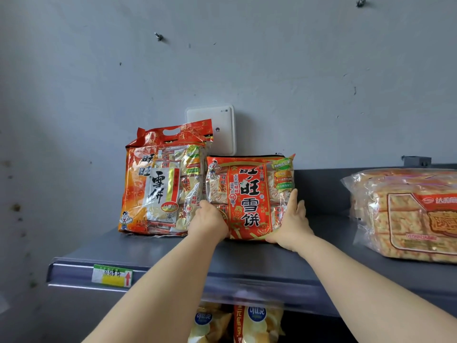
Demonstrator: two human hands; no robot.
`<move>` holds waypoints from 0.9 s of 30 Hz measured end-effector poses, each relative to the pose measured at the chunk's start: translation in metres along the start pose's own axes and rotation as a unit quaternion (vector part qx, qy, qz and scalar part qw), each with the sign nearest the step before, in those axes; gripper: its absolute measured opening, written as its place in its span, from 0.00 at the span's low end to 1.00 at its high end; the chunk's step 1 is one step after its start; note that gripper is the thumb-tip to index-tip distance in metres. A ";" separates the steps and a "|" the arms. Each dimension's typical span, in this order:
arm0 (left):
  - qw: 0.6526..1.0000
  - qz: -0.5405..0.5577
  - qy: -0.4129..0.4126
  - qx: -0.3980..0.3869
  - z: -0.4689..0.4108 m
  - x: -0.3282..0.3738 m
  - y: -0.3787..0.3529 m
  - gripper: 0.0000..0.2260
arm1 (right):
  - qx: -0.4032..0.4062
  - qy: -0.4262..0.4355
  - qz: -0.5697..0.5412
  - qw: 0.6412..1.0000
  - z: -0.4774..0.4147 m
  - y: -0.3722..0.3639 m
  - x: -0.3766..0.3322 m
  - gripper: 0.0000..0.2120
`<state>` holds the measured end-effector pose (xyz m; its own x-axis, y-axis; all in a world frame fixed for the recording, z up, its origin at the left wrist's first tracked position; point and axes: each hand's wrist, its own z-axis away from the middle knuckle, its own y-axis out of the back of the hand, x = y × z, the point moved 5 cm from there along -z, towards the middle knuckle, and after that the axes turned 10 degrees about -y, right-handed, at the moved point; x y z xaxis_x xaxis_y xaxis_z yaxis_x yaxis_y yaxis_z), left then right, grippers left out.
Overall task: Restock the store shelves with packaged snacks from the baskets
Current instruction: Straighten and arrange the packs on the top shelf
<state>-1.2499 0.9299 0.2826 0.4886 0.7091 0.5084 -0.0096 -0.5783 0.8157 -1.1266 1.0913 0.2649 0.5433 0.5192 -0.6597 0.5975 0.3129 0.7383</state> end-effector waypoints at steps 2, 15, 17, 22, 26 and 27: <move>1.000 -0.007 -0.003 0.007 0.004 0.003 0.005 0.32 | 0.006 -0.003 0.009 1.000 0.005 0.001 0.000 0.67; 0.996 -0.068 -0.050 0.021 0.058 0.017 0.021 0.11 | 0.007 0.027 0.085 0.996 0.038 0.008 0.015 0.48; 0.994 -0.088 -0.070 0.011 0.071 0.021 0.020 0.01 | 0.002 0.038 0.100 0.994 0.044 0.011 0.018 0.43; 0.988 -0.093 -0.117 -0.024 0.102 0.027 0.018 0.11 | -0.008 0.076 0.116 0.990 0.073 0.025 0.024 0.28; 0.983 -0.078 -0.165 -0.029 0.121 0.044 0.026 0.10 | -0.009 0.104 0.106 0.989 0.103 0.047 0.034 0.23; 0.981 -0.074 -0.179 -0.029 0.126 0.049 0.027 0.11 | -0.004 0.106 0.093 0.990 0.110 0.053 0.038 0.21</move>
<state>-1.1161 0.8980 0.2952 0.7633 0.5902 0.2627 0.0394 -0.4485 0.8929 -1.0092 1.0403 0.2633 0.5067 0.7241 -0.4679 0.4934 0.2015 0.8462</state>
